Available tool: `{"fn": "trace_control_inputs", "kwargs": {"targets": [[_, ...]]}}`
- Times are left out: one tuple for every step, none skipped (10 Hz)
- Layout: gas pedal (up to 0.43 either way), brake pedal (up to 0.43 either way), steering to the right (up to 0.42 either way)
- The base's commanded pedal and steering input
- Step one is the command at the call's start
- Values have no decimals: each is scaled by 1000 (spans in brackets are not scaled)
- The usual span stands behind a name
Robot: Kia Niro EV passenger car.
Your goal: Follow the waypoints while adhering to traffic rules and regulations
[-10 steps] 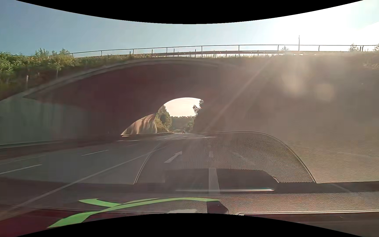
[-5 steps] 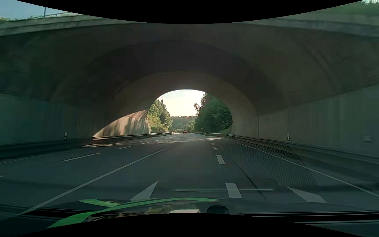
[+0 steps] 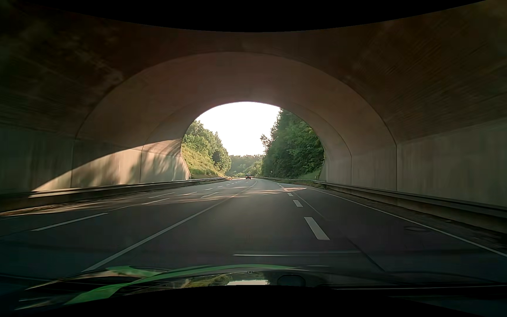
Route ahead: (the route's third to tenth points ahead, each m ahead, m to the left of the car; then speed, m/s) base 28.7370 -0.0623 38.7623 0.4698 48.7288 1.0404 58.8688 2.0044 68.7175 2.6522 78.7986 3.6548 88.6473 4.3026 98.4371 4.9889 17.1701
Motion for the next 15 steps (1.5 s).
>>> {"fn": "trace_control_inputs", "kwargs": {"targets": [[287,0,-5],[268,0,-5],[260,0,-4],[260,0,-1],[260,0,-1],[260,0,0],[268,0,-1],[268,0,-3],[280,0,-4],[280,0,-4],[287,0,-4],[299,0,-3],[311,0,-3],[319,0,-3],[319,0,-3]]}}
